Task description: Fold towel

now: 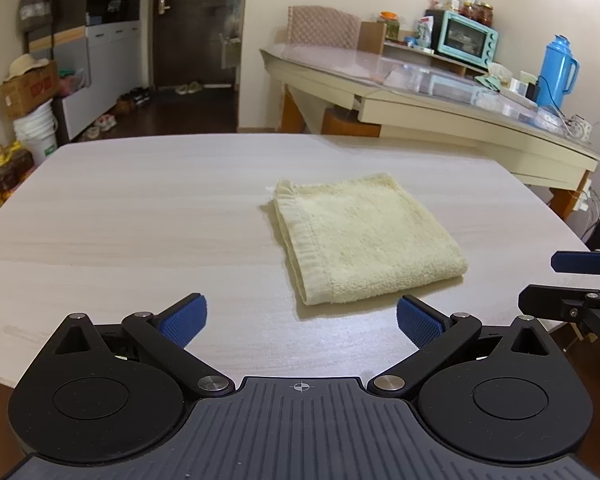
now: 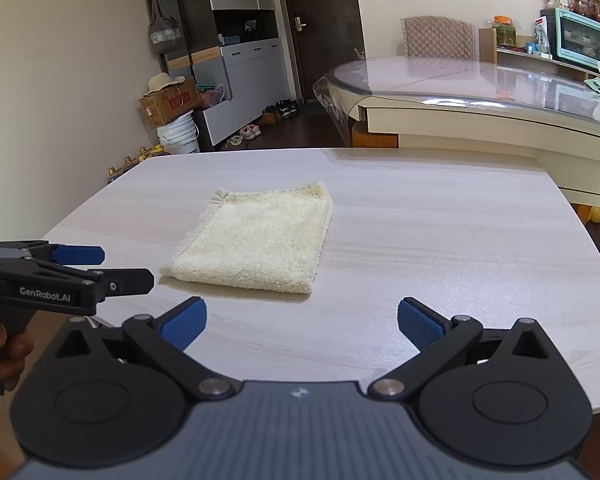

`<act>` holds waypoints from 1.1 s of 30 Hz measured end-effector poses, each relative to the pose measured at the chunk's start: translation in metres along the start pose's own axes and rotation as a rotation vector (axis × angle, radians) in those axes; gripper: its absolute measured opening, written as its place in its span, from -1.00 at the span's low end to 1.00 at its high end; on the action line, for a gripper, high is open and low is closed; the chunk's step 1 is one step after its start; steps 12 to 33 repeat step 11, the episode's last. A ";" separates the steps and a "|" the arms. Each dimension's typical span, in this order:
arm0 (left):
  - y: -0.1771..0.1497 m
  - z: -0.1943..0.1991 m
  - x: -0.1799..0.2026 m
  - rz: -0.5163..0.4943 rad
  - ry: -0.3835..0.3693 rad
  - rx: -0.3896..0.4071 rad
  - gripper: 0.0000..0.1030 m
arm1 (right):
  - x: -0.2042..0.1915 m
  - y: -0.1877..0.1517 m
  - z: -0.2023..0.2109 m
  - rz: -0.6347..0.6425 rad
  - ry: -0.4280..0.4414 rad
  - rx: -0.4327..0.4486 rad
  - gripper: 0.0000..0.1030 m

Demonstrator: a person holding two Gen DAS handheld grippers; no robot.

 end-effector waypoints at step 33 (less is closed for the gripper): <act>0.000 0.004 0.001 -0.011 -0.001 0.027 1.00 | -0.004 -0.001 -0.002 0.003 0.005 -0.010 1.00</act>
Point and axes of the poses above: each gripper's, at about its wrist camera, not at the fingertips, and z roughly against the way its jaws point, x to its right, y to its top, the point moved 9 cm from there along -z, roughly the way its jaws point, and after that the axes turned 15 degrees about -y, right-handed, at the moved point
